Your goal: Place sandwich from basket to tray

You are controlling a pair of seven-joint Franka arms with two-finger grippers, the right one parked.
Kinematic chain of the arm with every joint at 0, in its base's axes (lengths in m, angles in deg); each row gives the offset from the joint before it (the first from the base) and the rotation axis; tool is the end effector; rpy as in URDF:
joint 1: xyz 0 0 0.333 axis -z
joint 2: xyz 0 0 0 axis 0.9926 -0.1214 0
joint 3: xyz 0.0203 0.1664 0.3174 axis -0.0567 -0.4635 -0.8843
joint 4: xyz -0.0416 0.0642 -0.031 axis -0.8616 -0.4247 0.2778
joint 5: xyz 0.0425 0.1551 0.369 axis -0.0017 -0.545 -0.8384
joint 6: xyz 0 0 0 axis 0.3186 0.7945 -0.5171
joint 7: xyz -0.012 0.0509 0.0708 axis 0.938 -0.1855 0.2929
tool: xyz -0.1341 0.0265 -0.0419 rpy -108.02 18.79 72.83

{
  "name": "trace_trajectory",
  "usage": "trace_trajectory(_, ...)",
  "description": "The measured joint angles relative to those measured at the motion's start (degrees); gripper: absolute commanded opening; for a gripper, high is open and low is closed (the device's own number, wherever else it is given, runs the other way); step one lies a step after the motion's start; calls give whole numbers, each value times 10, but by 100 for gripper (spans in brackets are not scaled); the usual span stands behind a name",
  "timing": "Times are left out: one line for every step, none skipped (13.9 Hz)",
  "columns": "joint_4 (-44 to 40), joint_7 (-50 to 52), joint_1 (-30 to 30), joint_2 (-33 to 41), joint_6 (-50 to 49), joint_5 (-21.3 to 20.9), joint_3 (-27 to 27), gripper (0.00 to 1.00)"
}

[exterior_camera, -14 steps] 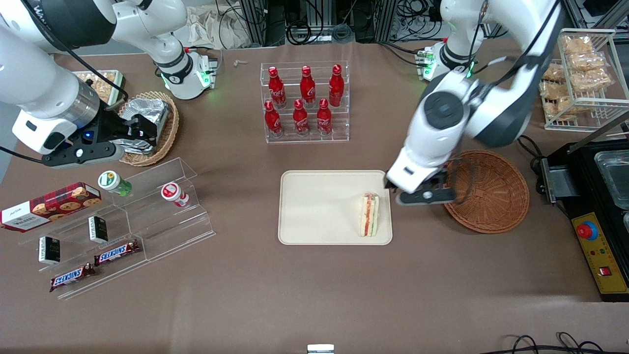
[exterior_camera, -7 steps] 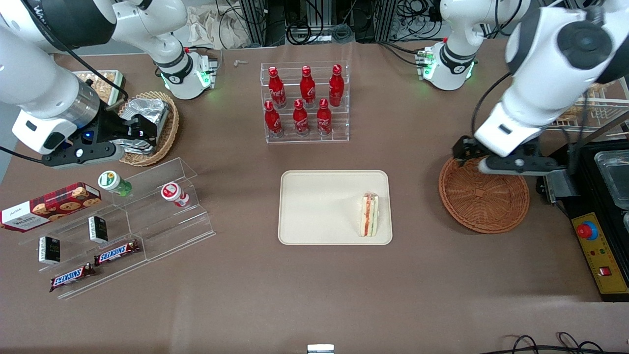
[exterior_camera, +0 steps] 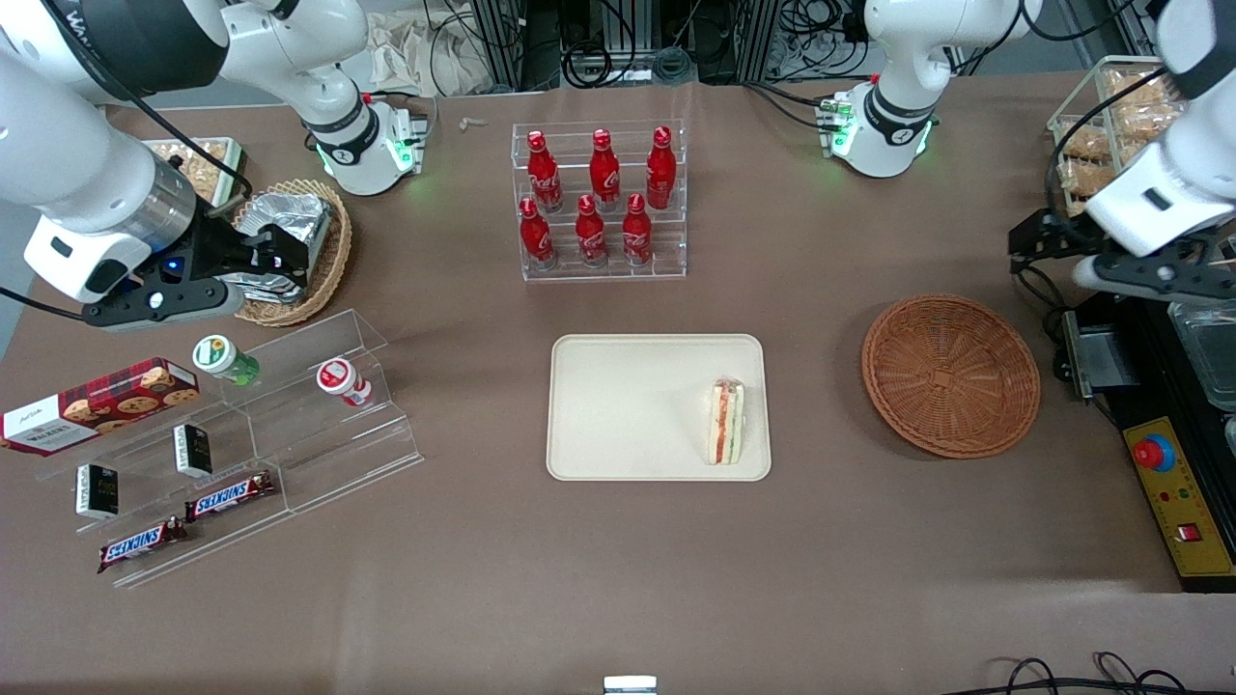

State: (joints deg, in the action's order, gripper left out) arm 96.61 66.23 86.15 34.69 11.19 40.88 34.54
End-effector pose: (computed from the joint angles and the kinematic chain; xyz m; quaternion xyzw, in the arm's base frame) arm 0.5194 -0.0094 0.5926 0.9942 -0.1036 -0.0276 0.0040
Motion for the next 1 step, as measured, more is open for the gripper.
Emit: trace_trajectory(-13, -13, -5, -4, -7, 0, -1, 100)
